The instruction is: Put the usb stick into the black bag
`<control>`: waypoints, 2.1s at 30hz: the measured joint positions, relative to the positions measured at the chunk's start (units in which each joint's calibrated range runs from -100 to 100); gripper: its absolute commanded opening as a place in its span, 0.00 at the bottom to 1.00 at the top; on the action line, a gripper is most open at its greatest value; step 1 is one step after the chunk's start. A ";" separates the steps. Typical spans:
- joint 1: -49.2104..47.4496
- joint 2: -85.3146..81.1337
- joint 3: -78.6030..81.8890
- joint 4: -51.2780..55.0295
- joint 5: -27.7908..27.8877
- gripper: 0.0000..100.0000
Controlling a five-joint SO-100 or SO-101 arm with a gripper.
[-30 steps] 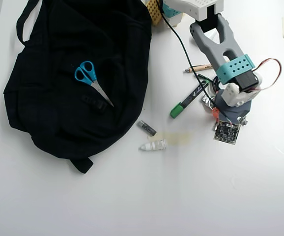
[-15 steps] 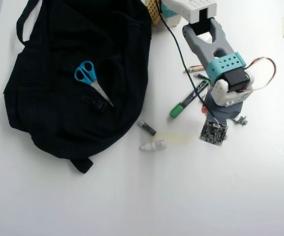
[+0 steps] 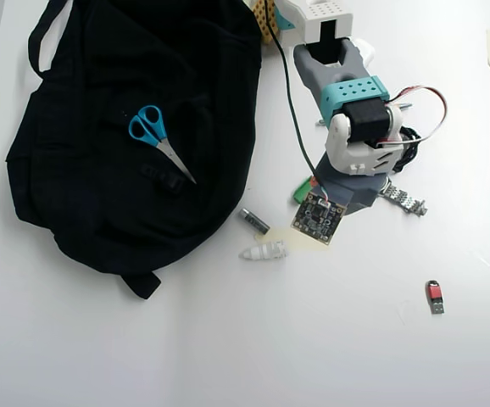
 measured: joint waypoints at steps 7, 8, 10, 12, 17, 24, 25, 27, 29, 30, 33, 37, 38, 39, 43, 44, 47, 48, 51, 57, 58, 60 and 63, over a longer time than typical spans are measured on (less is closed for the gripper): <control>-0.66 0.00 0.00 0.00 0.00 0.02; -0.66 0.00 0.00 0.00 0.00 0.02; -0.66 0.00 0.00 0.00 0.00 0.02; -0.59 0.08 0.00 0.00 0.00 0.02; -0.22 0.08 0.00 0.00 0.00 0.02; -0.29 0.08 0.00 0.00 0.00 0.02; -0.29 0.08 0.00 0.00 0.00 0.02; -0.29 0.08 0.00 0.00 0.00 0.02; -0.29 0.08 0.00 0.00 0.00 0.02; -0.29 0.08 0.00 0.00 0.00 0.02; -0.29 0.08 0.00 0.00 0.00 0.02; -0.66 0.08 0.00 -4.52 0.00 0.02; -1.25 0.08 0.00 -7.07 0.00 0.02; -2.06 0.08 0.00 -9.80 0.00 0.02; -4.99 0.08 0.00 -21.13 0.00 0.02; -5.58 0.08 0.00 -23.69 0.00 0.02; -6.83 0.17 0.00 -30.34 0.34 0.02; -6.97 0.17 0.00 -32.04 0.93 0.02; -7.49 0.75 0.00 -35.71 2.88 0.02; -9.69 4.00 2.73 -44.74 6.89 0.02; -10.13 5.09 3.33 -46.70 7.18 0.02; -10.72 7.17 3.75 -50.53 7.47 0.02; -11.08 10.18 3.75 -54.88 7.57 0.02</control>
